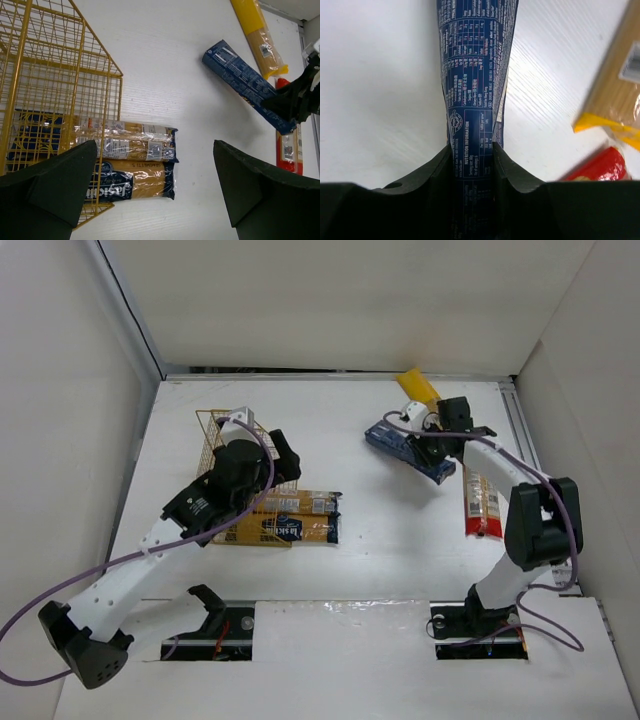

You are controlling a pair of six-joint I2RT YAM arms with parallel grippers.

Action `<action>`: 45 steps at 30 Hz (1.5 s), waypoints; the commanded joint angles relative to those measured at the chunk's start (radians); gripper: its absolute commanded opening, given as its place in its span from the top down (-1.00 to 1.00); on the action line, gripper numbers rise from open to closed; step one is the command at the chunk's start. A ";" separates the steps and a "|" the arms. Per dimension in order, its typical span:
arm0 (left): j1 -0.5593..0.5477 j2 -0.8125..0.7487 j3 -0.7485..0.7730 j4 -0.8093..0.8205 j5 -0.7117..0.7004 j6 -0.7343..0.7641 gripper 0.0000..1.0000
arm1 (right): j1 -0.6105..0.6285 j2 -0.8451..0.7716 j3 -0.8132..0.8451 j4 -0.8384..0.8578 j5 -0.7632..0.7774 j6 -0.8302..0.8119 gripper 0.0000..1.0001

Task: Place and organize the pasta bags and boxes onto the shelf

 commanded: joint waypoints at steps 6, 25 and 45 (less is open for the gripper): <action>0.004 -0.054 -0.053 0.011 0.011 -0.025 -1.00 | 0.241 -0.173 -0.057 0.172 -0.066 -0.014 1.00; 0.004 -0.076 -0.062 -0.007 0.011 -0.043 -1.00 | 0.469 -0.048 -0.047 0.385 -0.293 -0.159 1.00; 0.004 -0.017 -0.022 0.002 0.011 -0.007 -1.00 | 0.552 0.323 0.327 0.394 -0.528 -0.238 0.93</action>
